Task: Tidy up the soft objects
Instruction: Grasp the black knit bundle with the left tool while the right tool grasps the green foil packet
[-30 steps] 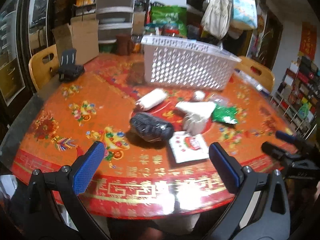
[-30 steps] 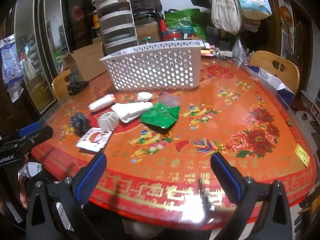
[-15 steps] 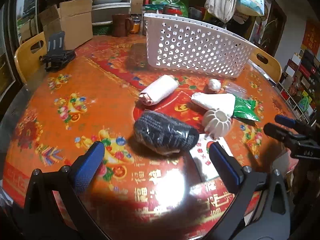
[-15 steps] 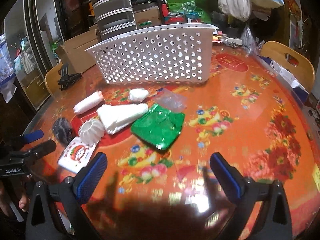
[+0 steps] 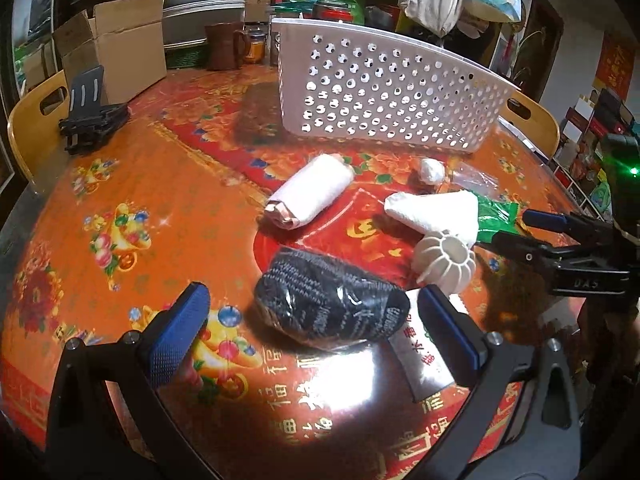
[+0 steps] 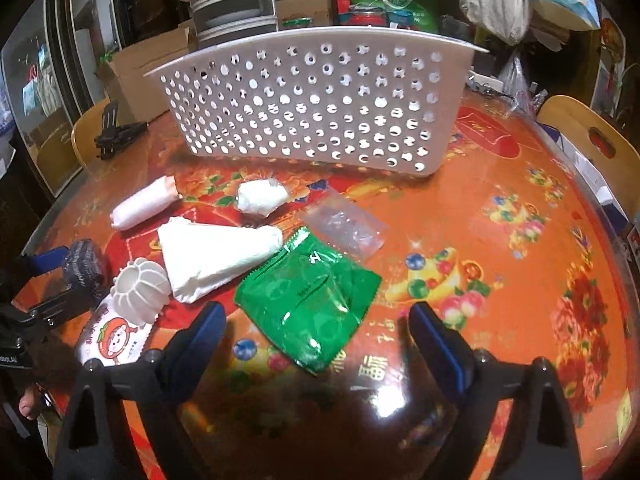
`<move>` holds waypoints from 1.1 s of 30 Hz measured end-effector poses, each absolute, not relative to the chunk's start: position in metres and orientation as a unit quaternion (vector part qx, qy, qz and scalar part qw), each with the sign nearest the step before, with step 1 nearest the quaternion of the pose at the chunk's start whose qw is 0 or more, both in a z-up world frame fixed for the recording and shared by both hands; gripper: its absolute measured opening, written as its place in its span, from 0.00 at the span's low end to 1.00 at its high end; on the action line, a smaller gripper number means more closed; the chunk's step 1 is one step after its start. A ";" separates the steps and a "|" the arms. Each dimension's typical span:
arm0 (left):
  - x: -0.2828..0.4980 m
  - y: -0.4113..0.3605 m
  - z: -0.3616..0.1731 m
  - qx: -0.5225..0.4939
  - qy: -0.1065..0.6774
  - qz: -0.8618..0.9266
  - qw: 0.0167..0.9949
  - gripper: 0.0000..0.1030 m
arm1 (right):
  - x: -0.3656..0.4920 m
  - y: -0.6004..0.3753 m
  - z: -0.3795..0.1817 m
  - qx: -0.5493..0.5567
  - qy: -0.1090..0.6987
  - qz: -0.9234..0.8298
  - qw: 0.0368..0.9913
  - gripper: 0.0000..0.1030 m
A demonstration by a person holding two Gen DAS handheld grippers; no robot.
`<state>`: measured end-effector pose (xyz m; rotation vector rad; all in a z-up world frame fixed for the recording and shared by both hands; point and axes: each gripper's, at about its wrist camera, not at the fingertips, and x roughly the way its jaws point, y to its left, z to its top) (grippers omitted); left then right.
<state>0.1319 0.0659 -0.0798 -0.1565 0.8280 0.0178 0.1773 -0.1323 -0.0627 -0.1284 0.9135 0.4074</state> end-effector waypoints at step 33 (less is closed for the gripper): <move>0.138 0.062 -0.085 -0.053 0.390 -0.002 0.919 0.61 | 0.180 -0.125 -0.064 -0.084 0.424 0.186 0.882 0.58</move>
